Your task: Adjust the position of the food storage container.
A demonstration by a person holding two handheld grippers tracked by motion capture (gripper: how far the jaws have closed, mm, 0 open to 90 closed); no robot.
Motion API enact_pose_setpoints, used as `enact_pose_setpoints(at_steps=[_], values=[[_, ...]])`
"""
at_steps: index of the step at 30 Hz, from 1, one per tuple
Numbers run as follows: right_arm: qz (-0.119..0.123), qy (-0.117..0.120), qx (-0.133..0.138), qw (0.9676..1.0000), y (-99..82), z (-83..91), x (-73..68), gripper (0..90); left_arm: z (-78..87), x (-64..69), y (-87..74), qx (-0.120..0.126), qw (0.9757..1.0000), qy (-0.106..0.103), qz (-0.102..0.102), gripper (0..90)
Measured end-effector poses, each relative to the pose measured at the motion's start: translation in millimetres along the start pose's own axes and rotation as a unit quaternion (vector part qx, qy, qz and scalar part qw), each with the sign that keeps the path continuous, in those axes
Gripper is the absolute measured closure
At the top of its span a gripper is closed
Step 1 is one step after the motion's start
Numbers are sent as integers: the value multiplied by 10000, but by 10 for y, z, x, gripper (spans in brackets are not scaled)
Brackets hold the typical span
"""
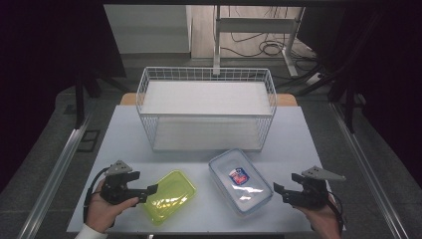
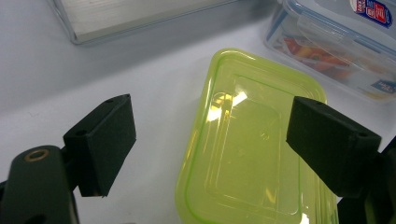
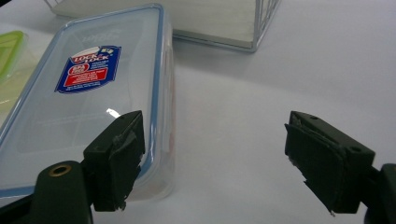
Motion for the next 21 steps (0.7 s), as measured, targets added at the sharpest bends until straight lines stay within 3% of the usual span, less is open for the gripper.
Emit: enact_pose_setpoints(at_steps=[11, 21], values=[[-73, 65, 31, 9999, 8, 54, 9, 247, -18, 12, 8, 0, 10000, -73, -15, 151], [-28, 96, -126, 9999, -7, 12, -7, 260, 1, -6, -6, 23, 10000, -40, 30, 150]])
Point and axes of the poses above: each handheld gripper's, and its own axes: z roughly backward along the jaws, y roughly out of its top, x roughly to its right, the point moved 6 cm from there along -z, roughly forward along the jaws, and after that the axes turned 5 degrees about -y, right-handed, at the moved point
